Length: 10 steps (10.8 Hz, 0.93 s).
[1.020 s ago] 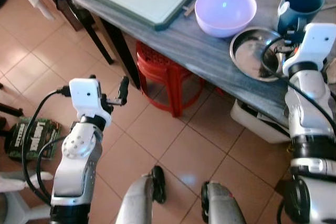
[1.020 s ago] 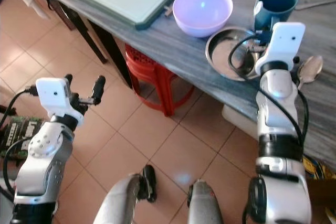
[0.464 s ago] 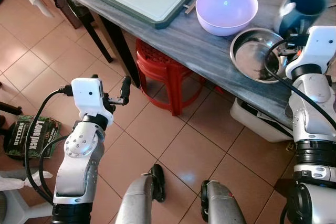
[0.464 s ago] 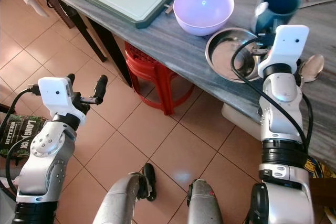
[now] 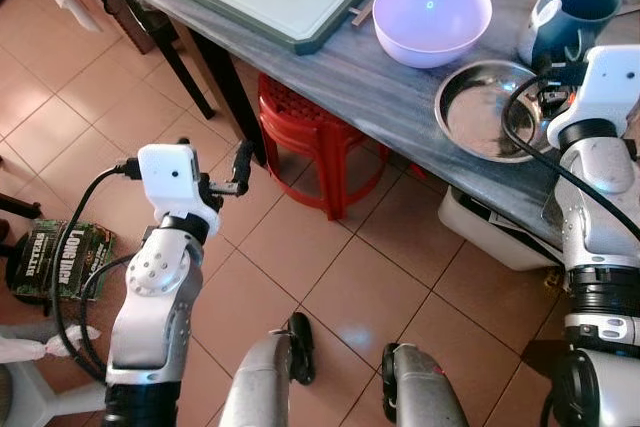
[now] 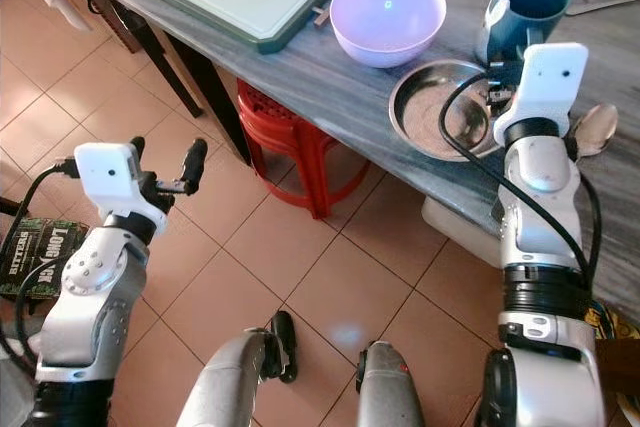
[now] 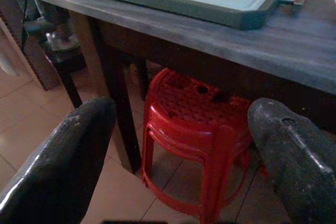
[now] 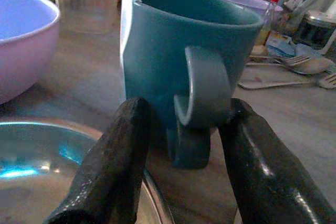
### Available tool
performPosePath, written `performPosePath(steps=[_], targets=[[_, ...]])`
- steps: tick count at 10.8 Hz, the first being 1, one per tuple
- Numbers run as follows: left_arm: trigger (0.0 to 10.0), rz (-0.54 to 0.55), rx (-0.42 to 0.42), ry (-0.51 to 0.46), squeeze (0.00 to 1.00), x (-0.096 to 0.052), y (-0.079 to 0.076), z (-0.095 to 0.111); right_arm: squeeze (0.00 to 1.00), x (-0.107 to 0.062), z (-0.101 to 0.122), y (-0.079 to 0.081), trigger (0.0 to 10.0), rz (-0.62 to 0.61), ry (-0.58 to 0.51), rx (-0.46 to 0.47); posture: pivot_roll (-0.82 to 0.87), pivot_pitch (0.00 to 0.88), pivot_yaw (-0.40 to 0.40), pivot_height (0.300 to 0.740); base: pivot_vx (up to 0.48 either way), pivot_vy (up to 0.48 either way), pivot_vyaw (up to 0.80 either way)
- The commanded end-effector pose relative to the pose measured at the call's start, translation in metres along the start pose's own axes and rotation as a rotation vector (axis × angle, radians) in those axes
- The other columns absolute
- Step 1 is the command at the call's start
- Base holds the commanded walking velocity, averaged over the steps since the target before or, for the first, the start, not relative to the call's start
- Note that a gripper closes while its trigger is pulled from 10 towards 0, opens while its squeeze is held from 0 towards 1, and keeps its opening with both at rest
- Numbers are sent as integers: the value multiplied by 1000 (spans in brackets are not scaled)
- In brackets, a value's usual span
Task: Setting the table
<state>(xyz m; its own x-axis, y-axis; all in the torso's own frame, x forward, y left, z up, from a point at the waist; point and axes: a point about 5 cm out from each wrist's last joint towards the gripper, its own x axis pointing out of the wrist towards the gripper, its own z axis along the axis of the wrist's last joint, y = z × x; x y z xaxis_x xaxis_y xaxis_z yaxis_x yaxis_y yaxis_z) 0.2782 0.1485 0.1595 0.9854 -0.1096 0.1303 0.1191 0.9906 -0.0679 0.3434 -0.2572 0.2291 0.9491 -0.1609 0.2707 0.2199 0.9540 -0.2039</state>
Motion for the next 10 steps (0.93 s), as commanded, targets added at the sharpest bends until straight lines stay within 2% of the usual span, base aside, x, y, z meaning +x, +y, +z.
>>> performPosePath(steps=[1,4,5,6,7,8,9,10], targets=[[10000,24,8,20,0,-2,5,-5,1000,0,11,0,10000,5,-52,-16,-26,287,112,740,0,0,0],[10000,23,-1,13,0,-1,3,-6,1000,-3,26,-5,10000,-12,-109,-63,-34,271,107,740,0,0,0],[10000,48,-4,15,0,-1,5,-8,643,-13,36,-4,10000,-12,-166,-96,-33,246,88,740,0,0,0],[10000,70,-9,18,0,-1,8,-9,620,-21,38,-3,10000,-11,-190,-97,-31,240,84,740,0,0,0],[10000,86,-18,25,0,-1,9,-11,435,-28,38,0,10000,-6,-199,-100,-35,223,74,740,0,0,0],[10000,113,-36,17,0,3,8,-12,0,-57,35,21,10000,32,-212,-123,-40,196,57,740,0,0,0],[10000,127,-31,8,0,6,7,-12,0,-66,30,35,10000,77,-203,-116,-39,180,49,740,0,0,0],[10000,153,-35,1,0,9,9,-11,0,-74,26,54,10000,150,-190,-107,-42,162,42,740,0,0,800]])
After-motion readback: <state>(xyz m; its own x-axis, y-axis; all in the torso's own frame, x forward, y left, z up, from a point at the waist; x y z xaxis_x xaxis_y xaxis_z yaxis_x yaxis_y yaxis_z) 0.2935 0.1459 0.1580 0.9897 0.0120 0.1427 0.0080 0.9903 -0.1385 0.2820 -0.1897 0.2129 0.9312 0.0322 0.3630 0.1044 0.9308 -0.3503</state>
